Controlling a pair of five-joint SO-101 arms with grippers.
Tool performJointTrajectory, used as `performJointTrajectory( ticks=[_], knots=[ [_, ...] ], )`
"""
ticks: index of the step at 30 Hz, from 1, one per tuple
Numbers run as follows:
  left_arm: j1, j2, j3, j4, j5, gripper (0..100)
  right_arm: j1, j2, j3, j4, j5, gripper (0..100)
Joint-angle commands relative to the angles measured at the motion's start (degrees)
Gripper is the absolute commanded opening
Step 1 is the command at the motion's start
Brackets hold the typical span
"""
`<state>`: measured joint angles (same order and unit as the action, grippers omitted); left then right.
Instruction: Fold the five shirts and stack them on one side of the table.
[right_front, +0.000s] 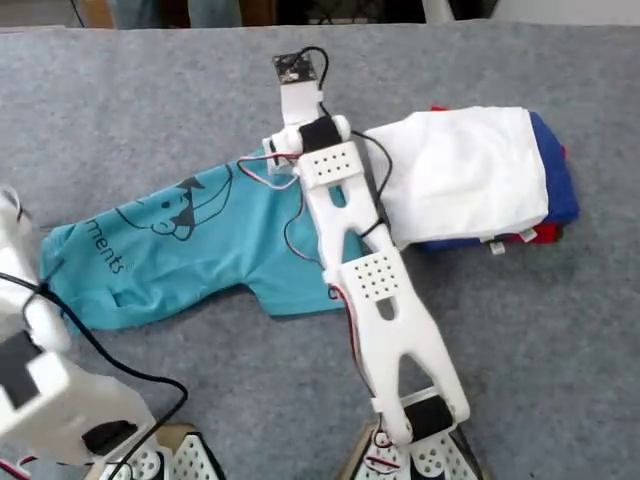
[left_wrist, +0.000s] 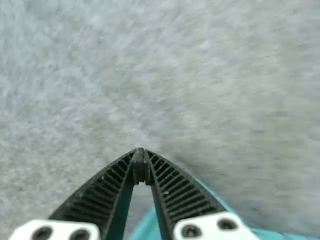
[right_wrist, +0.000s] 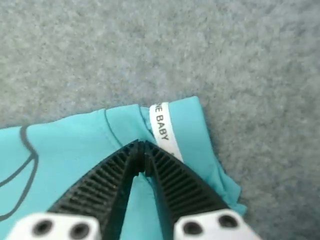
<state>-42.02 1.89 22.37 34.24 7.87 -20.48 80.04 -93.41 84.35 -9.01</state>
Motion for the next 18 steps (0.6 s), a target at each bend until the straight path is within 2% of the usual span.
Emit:
performJointTrajectory(
  ticks=[1, 7, 12, 18],
  knots=[
    [6.20, -5.80, -5.93, 4.66, 2.11, 3, -0.09, -8.40, -2.33, 0.79, 0.35, 1.5],
    [13.58, -0.35, -5.23, 5.89, 2.37, 3, -1.67, -14.11, -2.33, -2.29, 0.35, 1.5],
    [9.71, 12.04, -10.33, 6.77, 6.95, 3, -0.79, -14.37, -2.24, -2.81, 0.35, 1.5],
    [6.46, 21.10, -18.51, 12.40, 4.31, 3, -0.35, -9.98, -2.33, -3.87, 0.35, 1.5]
  ],
)
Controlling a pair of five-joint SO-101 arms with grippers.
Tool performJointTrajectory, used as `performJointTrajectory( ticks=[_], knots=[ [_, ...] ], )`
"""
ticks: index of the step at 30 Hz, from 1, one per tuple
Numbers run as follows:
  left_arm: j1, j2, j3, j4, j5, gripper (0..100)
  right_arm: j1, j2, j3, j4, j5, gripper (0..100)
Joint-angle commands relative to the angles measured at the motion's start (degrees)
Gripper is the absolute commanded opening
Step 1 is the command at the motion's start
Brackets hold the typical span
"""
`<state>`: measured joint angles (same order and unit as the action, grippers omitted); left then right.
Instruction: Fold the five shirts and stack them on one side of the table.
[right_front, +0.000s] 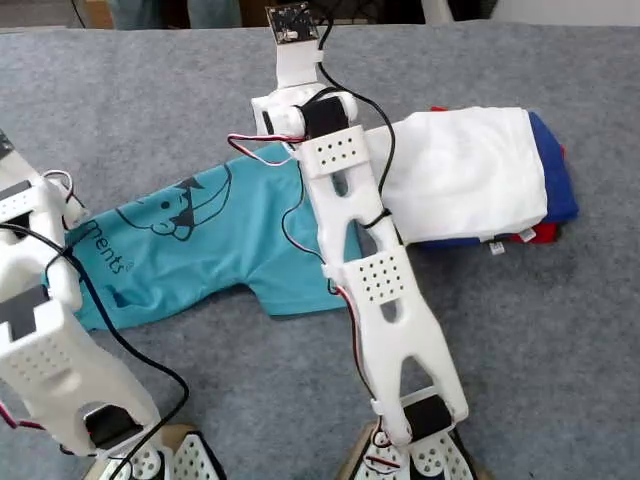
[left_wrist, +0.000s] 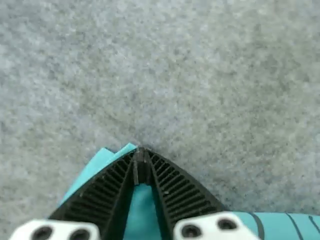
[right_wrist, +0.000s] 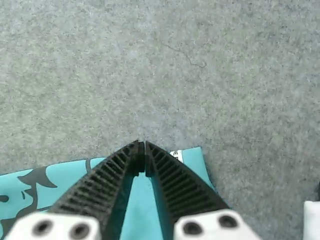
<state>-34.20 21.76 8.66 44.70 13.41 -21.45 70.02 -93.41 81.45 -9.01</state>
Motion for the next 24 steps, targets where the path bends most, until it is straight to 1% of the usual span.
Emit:
performJointTrajectory(
  ticks=[1, 7, 13, 19, 24],
  knots=[
    [-1.36, 1.67, -5.05, 2.20, -1.32, 3, 0.62, 1.01, -2.33, -0.88, 0.35, 1.5],
    [-1.45, 1.85, -4.97, 2.73, -1.41, 3, 1.14, 6.02, -2.42, -0.97, 0.44, 1.5],
    [-5.49, 2.29, -5.41, 2.29, -1.41, 3, 3.69, 10.07, -2.33, -3.96, 0.44, 1.5],
    [-9.36, 1.93, -5.41, 2.29, -0.79, 3, 4.84, 12.44, -2.33, -3.78, 0.44, 1.5],
    [-13.76, 1.85, -5.58, 2.20, 4.40, 3, 5.63, 13.67, -2.33, -3.87, 0.44, 1.5]
  ],
)
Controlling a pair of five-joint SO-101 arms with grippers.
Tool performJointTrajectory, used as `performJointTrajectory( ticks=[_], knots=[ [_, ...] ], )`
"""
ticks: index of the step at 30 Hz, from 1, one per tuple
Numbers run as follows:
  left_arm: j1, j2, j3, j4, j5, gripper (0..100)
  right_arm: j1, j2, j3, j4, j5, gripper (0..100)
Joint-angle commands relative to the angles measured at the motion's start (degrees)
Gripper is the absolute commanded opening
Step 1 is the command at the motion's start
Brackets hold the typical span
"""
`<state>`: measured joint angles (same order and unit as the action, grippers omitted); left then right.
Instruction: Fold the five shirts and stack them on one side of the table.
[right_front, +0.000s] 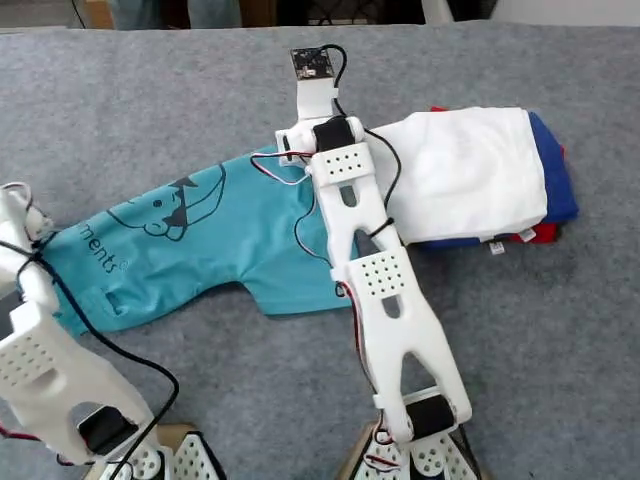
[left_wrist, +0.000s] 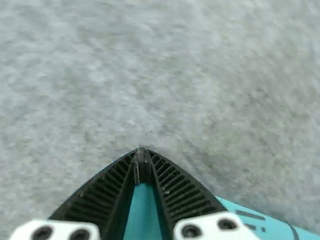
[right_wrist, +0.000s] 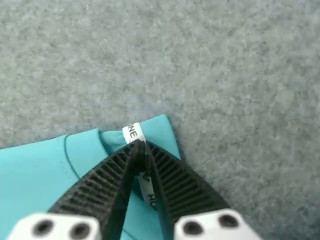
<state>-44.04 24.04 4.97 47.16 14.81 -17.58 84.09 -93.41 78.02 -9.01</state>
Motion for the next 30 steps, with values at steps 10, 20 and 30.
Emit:
performJointTrajectory(
  ticks=[10, 20, 30],
  knots=[
    [-3.65, -6.24, -10.24, 9.32, 5.01, 3, 0.62, -6.37, -2.42, -0.35, 0.44, 1.5],
    [11.56, -23.21, 5.49, 20.48, -9.49, 3, -1.76, -14.46, -2.33, -0.26, 4.66, 1.5],
    [7.60, -24.97, 21.58, 16.26, -13.10, 3, -1.41, -11.47, -2.33, 2.11, 5.27, 1.5]
  ],
)
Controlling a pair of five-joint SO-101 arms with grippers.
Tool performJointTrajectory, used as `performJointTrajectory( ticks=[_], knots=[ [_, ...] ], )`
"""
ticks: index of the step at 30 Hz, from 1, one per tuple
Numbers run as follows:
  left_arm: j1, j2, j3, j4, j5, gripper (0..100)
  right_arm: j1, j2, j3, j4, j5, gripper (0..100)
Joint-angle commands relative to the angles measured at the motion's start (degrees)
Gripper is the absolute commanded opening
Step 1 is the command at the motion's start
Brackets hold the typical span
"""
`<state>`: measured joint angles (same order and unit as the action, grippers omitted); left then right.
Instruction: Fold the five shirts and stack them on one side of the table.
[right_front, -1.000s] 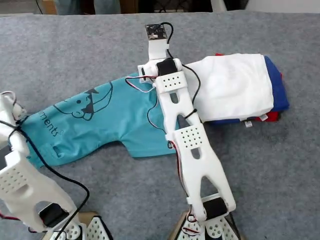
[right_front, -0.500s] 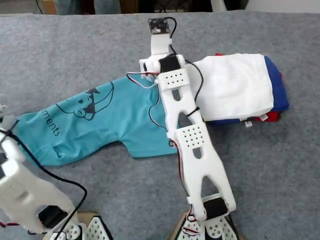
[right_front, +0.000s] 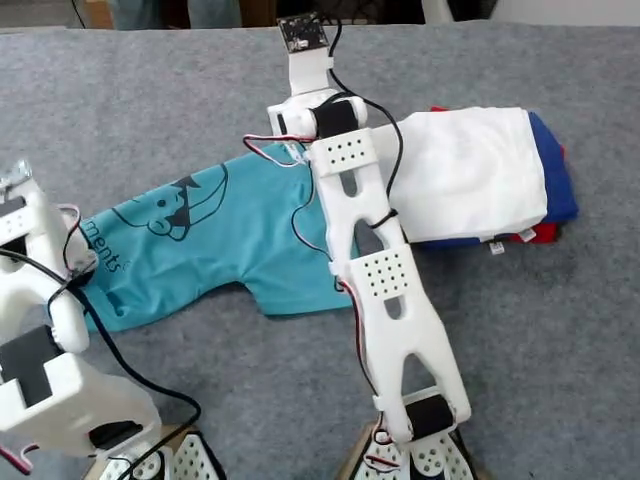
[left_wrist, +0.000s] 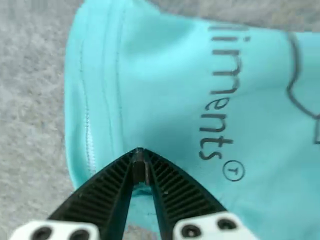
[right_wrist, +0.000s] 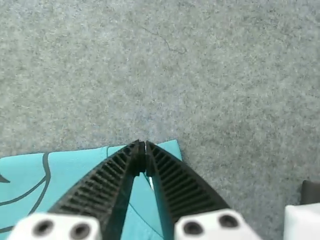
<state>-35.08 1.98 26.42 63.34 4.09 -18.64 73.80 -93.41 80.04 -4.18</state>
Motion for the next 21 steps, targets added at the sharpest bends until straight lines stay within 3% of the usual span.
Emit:
performJointTrajectory(
  ticks=[1, 7, 15, 18, 21],
  knots=[
    [-1.54, -2.90, 0.04, 0.53, -3.34, 3, -0.35, -0.22, -2.33, 0.09, 0.44, 1.5],
    [-1.54, -6.42, -1.36, 6.42, -6.77, 3, -0.26, 6.64, -2.42, -3.08, 0.44, 1.5],
    [-0.84, -24.26, 3.91, 11.78, -9.32, 3, -0.26, 6.46, -2.59, -2.64, 0.44, 1.5],
    [-1.19, -29.10, 7.78, 13.36, -9.93, 5, -0.18, 2.07, -2.59, 2.46, 0.62, 1.5],
    [-1.36, -31.91, 9.98, 16.26, -11.34, 16, -0.62, -5.14, -2.42, 13.63, 7.74, 1.5]
  ],
)
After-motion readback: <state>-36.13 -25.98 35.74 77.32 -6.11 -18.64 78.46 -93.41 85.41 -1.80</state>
